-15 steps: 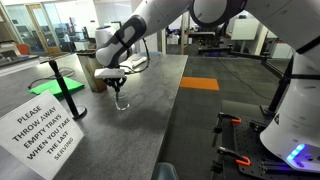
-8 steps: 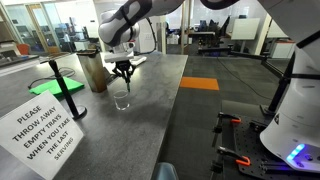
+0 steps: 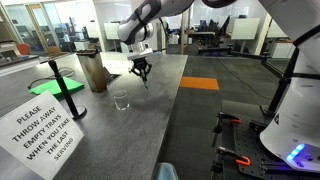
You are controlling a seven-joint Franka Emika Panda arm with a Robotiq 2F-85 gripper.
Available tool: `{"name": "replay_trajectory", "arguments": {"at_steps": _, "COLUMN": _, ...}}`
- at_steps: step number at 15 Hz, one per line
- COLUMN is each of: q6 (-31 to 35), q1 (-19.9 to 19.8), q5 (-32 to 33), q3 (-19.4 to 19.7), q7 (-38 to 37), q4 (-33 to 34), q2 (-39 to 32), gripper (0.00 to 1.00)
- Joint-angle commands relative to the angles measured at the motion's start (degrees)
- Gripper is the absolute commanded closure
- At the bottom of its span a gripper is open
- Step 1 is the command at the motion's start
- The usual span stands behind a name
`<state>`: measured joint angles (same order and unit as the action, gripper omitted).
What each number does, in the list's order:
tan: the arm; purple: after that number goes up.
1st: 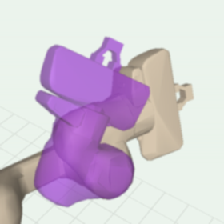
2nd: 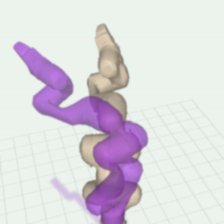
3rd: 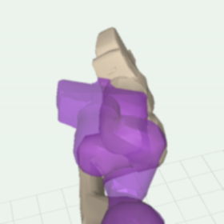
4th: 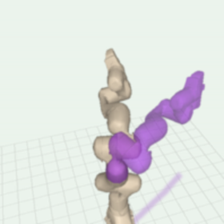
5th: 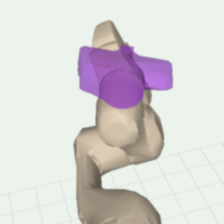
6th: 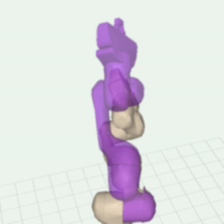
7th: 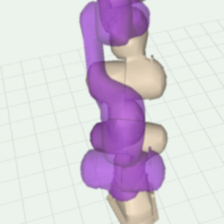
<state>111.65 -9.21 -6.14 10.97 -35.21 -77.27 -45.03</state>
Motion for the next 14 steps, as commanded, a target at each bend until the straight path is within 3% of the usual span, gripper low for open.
{"name": "replay_trajectory", "arguments": {"at_steps": 1, "q6": 0.5, "q1": -1.8, "q5": -3.0, "q3": -1.0, "q7": 4.3, "q4": -0.8, "q2": -2.0, "gripper": 0.97}}
{"name": "replay_trajectory", "arguments": {"at_steps": 7, "q6": 2.0, "q1": -1.3, "q5": -3.6, "q3": -0.7, "q7": 5.7, "q4": 0.7, "q2": -7.8, "gripper": 0.97}}
{"name": "replay_trajectory", "arguments": {"at_steps": 9, "q6": 6.0, "q1": -0.8, "q5": -3.4, "q3": -0.6, "q7": 5.6, "q4": 0.1, "q2": -8.0, "gripper": 0.6}}
{"name": "replay_trajectory", "arguments": {"at_steps": 14, "q6": 11.4, "q1": -0.6, "q5": -3.8, "q3": -1.7, "q7": 9.6, "q4": -4.7, "q2": -3.0, "gripper": 0.24}}
